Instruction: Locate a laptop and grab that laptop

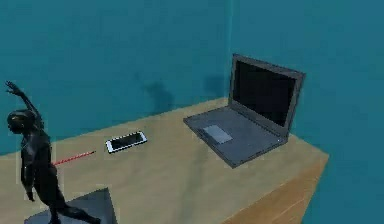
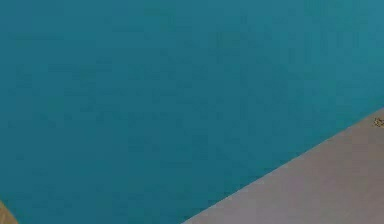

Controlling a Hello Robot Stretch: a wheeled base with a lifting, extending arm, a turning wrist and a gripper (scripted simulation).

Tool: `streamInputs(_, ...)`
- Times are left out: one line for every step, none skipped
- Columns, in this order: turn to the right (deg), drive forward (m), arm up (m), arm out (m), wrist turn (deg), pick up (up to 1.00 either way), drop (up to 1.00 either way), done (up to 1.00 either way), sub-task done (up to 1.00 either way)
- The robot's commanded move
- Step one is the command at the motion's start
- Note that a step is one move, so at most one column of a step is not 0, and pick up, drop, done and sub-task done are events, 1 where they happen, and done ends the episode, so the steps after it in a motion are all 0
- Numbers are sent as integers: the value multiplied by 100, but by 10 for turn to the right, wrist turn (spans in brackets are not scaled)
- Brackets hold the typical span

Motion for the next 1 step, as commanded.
streamInputs(-450,0,0,0,0,0,0,0,0)
